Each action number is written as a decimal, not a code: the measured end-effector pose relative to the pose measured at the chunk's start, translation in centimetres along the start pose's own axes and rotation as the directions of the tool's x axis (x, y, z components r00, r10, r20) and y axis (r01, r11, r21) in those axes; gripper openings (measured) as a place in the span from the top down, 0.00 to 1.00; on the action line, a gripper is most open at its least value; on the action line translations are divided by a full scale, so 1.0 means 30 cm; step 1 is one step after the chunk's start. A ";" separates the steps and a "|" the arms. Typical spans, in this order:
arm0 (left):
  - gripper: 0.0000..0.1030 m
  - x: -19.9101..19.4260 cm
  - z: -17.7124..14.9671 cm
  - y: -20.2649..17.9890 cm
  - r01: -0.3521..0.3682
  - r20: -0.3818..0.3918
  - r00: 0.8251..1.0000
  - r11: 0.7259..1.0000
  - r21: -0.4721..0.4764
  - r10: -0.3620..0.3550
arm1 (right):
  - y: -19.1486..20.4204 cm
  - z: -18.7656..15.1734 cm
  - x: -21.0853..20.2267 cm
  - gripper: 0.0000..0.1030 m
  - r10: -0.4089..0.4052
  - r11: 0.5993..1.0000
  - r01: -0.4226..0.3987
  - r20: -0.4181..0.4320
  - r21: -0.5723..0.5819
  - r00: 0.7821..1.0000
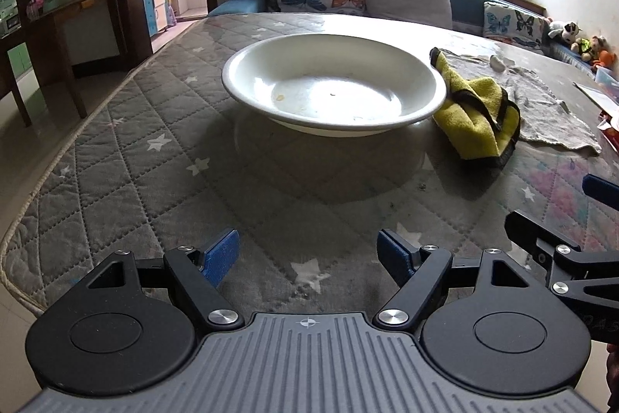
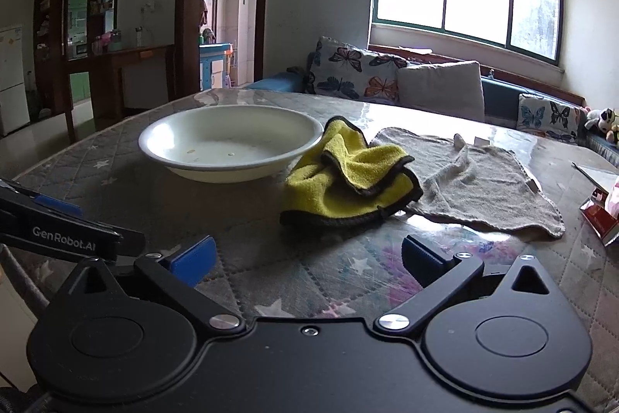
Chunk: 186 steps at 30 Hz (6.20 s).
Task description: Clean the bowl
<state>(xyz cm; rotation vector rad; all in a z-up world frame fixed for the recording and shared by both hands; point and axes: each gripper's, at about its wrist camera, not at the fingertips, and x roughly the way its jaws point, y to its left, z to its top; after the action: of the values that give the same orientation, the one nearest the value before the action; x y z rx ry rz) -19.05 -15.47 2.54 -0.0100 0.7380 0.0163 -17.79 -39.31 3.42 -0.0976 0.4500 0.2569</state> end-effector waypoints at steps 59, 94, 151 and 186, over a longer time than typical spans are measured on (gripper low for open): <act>0.08 0.394 0.285 0.510 -0.145 0.071 0.986 0.984 -0.107 0.153 | -0.587 0.158 0.524 0.00 -0.192 0.958 0.237 -0.250 0.163 0.949; 0.00 0.413 0.297 0.519 -0.156 0.055 0.985 0.981 -0.116 0.164 | -0.584 0.165 0.526 0.00 -0.194 0.957 0.239 -0.251 0.163 0.948; 0.00 0.412 0.291 0.519 -0.156 0.055 0.985 0.981 -0.117 0.163 | -0.584 0.165 0.528 0.00 -0.194 0.957 0.239 -0.251 0.164 0.948; 0.00 0.411 0.287 0.523 -0.156 0.055 0.985 0.981 -0.117 0.164 | -0.581 0.166 0.528 0.00 -0.194 0.957 0.239 -0.251 0.164 0.948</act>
<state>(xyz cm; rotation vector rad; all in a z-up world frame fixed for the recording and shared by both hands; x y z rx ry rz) -4.43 0.47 0.54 -0.0570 0.6711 0.2111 2.70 -51.81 1.51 0.0129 0.6899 -0.0177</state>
